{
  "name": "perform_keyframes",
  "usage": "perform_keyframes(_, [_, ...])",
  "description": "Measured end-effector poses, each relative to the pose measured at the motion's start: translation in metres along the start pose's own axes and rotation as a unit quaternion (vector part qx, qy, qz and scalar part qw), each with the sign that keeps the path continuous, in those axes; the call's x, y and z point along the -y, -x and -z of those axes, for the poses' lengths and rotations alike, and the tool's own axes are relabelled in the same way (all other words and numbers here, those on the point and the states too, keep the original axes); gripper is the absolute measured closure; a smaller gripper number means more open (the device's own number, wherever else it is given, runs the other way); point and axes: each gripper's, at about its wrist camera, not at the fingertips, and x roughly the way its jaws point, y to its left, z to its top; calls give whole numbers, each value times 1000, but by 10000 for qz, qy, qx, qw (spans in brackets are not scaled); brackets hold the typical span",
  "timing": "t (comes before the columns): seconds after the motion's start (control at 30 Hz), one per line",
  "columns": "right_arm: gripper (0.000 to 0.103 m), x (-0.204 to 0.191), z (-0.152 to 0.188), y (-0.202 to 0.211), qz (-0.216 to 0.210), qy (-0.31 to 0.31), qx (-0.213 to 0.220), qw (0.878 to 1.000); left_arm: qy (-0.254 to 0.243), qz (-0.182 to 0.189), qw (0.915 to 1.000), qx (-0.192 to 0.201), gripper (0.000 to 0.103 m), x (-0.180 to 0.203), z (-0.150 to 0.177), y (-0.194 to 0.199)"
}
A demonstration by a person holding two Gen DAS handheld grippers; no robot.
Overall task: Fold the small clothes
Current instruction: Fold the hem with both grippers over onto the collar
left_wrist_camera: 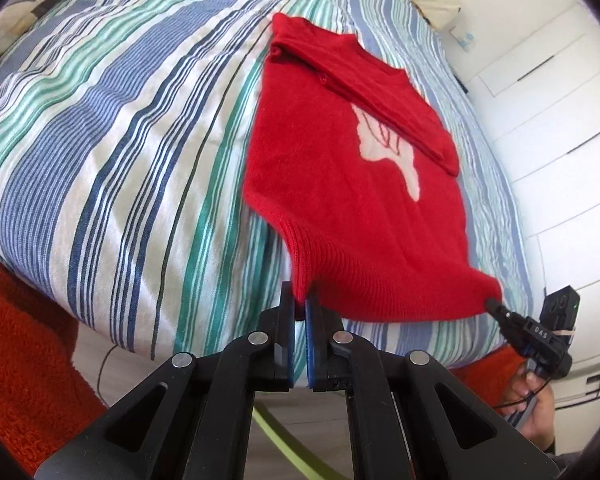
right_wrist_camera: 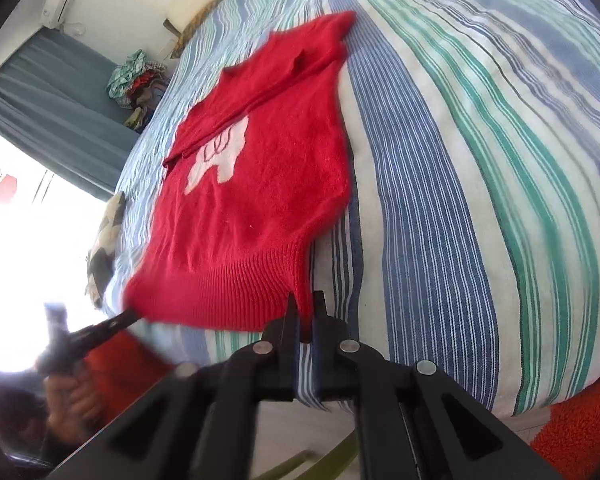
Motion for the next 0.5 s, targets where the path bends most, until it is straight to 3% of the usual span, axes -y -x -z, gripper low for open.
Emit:
perform_keyframes(0.07, [99,6,-11,6,-288,-270,273,9988,248,302,9991,185,102,-3,-17,1])
perform_keyframes(0.2, [99,14,-41,3,-855,-875,723,9899,372,394,9973,492,102,2,-60,-12])
perform_keyframes(0.5, [99,-17,-148,-26,-889,-770,1494,9818,266,253,9945,984,102,31,-189,-52])
